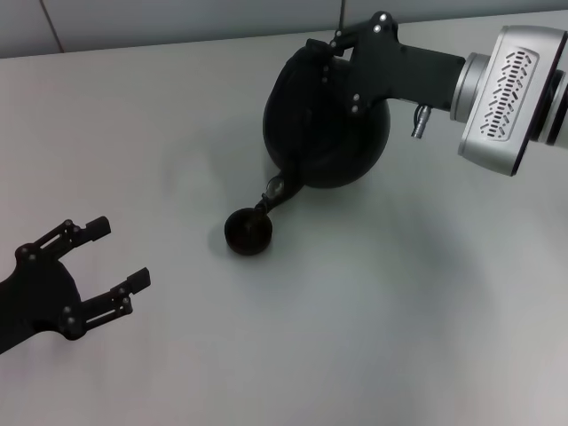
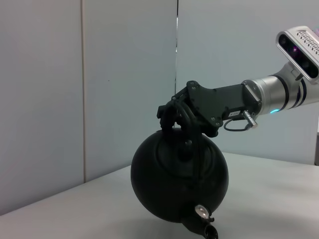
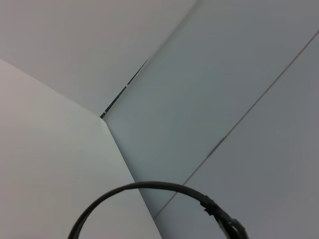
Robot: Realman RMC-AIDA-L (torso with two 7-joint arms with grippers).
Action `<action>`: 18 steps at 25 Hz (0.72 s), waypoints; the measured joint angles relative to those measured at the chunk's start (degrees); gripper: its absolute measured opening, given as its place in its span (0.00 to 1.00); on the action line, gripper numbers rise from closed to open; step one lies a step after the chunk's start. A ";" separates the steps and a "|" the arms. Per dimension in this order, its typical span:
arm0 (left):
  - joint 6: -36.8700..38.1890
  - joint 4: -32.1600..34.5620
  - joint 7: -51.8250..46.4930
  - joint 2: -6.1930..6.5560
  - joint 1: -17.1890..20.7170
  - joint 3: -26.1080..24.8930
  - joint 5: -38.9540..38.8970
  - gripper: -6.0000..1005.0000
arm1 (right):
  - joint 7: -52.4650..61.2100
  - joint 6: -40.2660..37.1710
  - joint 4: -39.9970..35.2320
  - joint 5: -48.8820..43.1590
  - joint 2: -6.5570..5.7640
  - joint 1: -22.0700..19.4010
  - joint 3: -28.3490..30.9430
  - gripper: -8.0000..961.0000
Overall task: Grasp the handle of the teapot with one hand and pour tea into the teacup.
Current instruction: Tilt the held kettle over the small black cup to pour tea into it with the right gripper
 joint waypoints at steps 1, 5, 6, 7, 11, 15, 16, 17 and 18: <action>0.00 0.00 0.00 0.00 -0.01 0.00 0.00 0.84 | 0.00 -0.01 -0.09 0.00 0.00 0.00 0.00 0.07; 0.00 0.00 0.00 0.00 -0.05 0.00 0.00 0.84 | 0.00 -0.08 -0.18 0.05 0.00 0.00 0.01 0.07; 0.00 0.00 0.00 0.00 -0.04 0.00 0.01 0.84 | 0.00 -0.10 -0.23 0.05 0.00 0.00 0.02 0.07; -0.01 0.00 0.00 0.00 -0.04 0.00 0.01 0.84 | 0.00 -0.10 -0.23 0.05 0.00 0.00 0.02 0.07; 0.00 -0.02 0.00 0.00 -0.03 0.00 0.01 0.84 | 0.00 -0.18 -0.31 0.02 0.00 -0.05 0.03 0.07; 0.00 -0.09 0.00 -0.04 -0.02 0.00 0.01 0.84 | 0.59 -0.25 -0.32 0.03 0.04 -0.17 0.05 0.07; 0.00 -0.09 0.00 -0.05 -0.02 0.00 0.01 0.84 | 2.13 -0.35 -0.20 0.18 0.05 -0.23 0.07 0.07; -0.01 -0.09 0.00 -0.07 -0.02 0.00 0.01 0.84 | 2.13 -0.35 -0.20 0.18 0.05 -0.23 0.07 0.07; 0.00 -0.09 0.00 -0.07 -0.02 0.00 0.01 0.84 | 3.63 -0.39 -0.14 0.29 0.06 -0.26 0.28 0.07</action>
